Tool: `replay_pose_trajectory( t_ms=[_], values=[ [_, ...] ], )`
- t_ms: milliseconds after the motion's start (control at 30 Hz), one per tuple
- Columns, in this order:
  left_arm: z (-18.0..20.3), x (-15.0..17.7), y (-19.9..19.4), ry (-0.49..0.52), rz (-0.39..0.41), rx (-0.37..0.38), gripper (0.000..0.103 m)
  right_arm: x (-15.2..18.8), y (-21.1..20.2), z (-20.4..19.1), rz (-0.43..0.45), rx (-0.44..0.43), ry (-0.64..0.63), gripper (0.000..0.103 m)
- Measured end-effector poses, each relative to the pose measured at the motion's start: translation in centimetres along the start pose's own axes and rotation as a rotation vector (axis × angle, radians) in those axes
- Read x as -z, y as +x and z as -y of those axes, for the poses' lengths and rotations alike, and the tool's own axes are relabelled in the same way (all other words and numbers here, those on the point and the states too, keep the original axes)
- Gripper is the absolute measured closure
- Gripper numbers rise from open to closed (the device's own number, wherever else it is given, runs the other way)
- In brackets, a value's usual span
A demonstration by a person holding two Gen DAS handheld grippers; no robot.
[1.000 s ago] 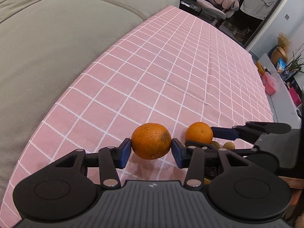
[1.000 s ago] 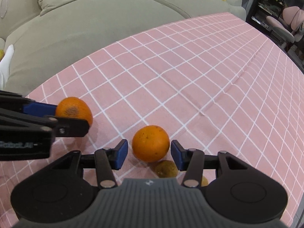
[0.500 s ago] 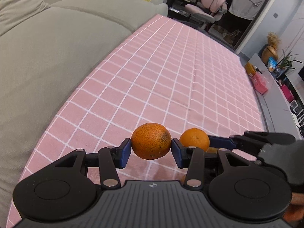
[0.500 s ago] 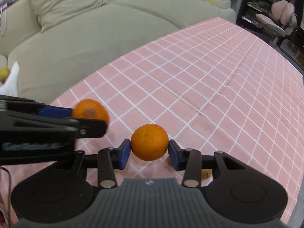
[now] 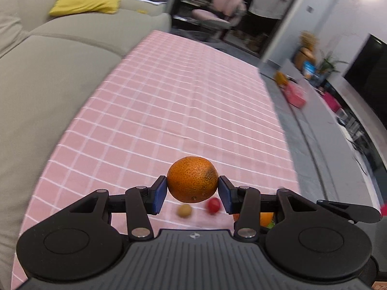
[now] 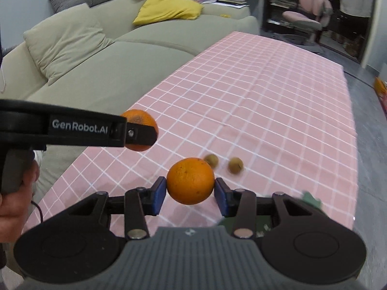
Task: Organize fruits
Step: 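Carry both oranges over the colander and lower them in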
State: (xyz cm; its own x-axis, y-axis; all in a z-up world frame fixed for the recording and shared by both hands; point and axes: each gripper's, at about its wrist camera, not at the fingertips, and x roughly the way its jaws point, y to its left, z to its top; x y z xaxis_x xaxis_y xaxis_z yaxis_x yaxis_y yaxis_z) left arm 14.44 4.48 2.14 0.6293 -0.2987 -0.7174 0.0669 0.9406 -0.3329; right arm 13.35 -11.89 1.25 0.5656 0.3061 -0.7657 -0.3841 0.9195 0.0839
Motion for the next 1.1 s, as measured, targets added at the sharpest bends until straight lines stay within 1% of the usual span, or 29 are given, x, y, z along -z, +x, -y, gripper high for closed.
replay_pose_trajectory(
  t_ms=[100,300,433,567,733,867,1100],
  values=[
    [1.9,0.5,-0.2,0.054,-0.017,0.045,0.051,1.4,-2.3,0.8,0.014,0.026,0.024,0.062],
    [5.8,2.5,0.4,0.159,-0.078,0.139,0.051,4.0,-5.1,3.1,0.026,0.106,0.061,0.062],
    [8.2,3.9,1.2,0.231,-0.118,0.172,0.051,5.5,-6.4,5.0,0.018,0.166,0.082,0.062],
    [10.3,5.0,2.3,0.29,-0.161,0.204,0.051,6.9,-6.8,6.7,-0.01,0.222,0.089,0.062],
    [12.2,6.4,4.1,0.359,-0.22,0.209,0.051,8.0,-6.3,8.4,-0.05,0.26,0.096,0.062],
    [12.6,7.0,5.5,0.369,-0.254,0.205,0.051,8.6,-5.4,9.5,-0.082,0.278,0.089,0.062],
    [12.1,7.5,7.2,0.368,-0.297,0.178,0.051,8.9,-3.6,9.7,-0.127,0.279,0.051,0.062]
  ],
)
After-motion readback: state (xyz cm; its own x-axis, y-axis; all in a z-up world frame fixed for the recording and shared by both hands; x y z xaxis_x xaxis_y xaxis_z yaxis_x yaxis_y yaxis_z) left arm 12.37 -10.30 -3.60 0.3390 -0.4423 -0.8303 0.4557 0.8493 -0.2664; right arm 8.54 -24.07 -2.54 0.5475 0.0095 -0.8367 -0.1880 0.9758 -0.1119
